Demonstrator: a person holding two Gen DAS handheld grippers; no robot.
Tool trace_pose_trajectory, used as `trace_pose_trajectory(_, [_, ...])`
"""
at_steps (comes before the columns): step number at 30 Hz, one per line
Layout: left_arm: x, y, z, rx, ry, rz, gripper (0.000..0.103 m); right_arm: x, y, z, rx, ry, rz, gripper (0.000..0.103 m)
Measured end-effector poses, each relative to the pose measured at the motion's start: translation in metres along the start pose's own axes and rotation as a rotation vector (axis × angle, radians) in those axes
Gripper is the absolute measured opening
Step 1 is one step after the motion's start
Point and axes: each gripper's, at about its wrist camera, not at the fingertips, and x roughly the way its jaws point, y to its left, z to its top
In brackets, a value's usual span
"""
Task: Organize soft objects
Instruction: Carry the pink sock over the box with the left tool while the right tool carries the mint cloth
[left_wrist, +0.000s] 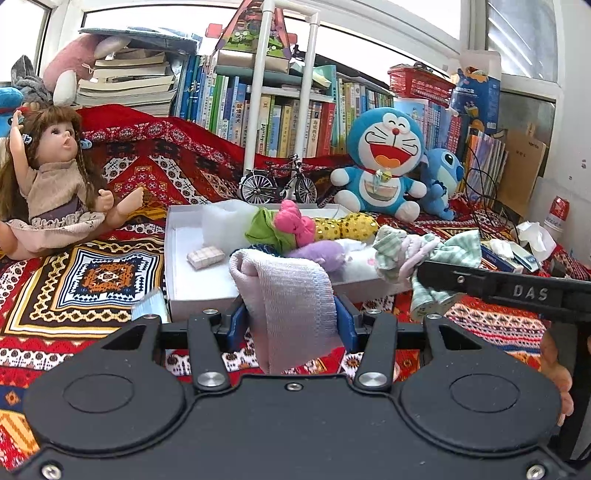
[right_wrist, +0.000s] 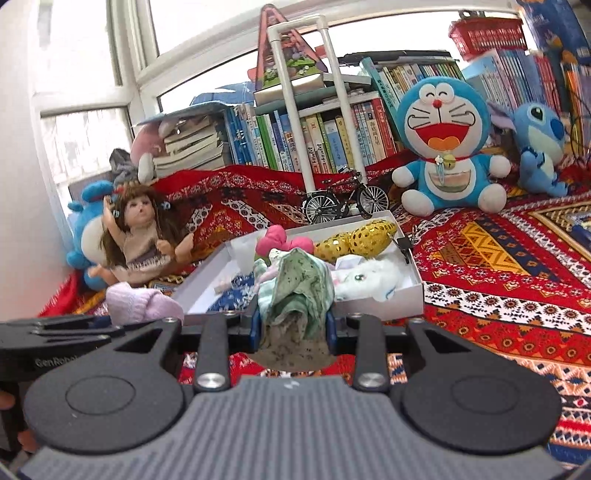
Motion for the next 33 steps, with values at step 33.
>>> trace_pose_trajectory(33, [0.080,0.053,0.056,-0.164,0.081,0.057,0.046,0.046,-0.036,0.057,0.059,0.069,-0.024,0.037])
